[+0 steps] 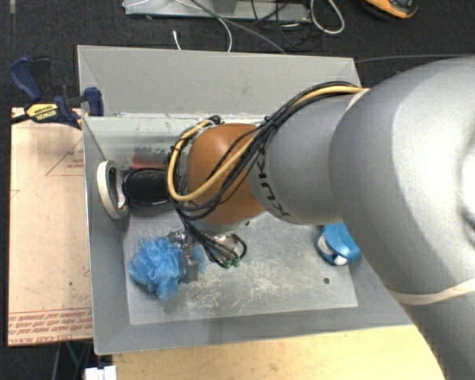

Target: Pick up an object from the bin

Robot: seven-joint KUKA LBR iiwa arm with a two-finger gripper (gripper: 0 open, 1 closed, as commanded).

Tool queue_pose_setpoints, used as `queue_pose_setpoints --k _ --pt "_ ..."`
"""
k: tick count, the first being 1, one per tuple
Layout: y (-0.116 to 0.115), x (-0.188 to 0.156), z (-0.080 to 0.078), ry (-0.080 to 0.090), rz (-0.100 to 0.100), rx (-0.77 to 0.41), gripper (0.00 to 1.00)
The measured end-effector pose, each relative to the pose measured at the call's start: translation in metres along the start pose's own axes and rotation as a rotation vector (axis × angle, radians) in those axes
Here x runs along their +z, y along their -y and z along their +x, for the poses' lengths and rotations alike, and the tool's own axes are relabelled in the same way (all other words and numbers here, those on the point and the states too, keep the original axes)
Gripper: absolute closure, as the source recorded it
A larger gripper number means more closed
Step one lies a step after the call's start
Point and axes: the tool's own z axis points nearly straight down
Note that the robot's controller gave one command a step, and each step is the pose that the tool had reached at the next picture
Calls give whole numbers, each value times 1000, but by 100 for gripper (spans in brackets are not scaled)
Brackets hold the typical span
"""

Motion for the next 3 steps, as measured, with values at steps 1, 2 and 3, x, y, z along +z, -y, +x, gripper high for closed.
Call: queue_pose_setpoints --k 1,2,3 --pt "-1 -18 1 -2 0 0 100" --pt "-1 -62 1 -6 -1 0 100" --pt "-1 -85 -1 1 -1 0 100"
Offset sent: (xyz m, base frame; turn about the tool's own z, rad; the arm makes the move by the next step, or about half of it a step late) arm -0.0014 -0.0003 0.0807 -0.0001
